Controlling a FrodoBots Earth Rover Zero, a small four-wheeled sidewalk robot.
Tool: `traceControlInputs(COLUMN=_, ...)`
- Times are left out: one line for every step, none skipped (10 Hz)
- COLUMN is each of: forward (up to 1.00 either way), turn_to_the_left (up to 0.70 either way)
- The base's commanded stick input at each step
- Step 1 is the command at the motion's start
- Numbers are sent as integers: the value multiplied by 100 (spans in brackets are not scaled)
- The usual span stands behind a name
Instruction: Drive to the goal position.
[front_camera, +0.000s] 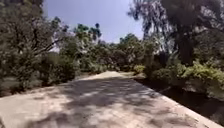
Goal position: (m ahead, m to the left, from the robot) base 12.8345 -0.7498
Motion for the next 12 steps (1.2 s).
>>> traceControlInputs(forward=70, turn_to_the_left=0)
traceControlInputs(forward=70, turn_to_the_left=0)
traceControlInputs(forward=70, turn_to_the_left=0)
traceControlInputs(forward=70, turn_to_the_left=0)
traceControlInputs(forward=70, turn_to_the_left=0)
traceControlInputs(forward=70, turn_to_the_left=0)
traceControlInputs(forward=70, turn_to_the_left=0)
traceControlInputs(forward=70, turn_to_the_left=0)
traceControlInputs(forward=70, turn_to_the_left=0)
traceControlInputs(forward=70, turn_to_the_left=0)
traceControlInputs(forward=70, turn_to_the_left=0)
traceControlInputs(forward=70, turn_to_the_left=0)
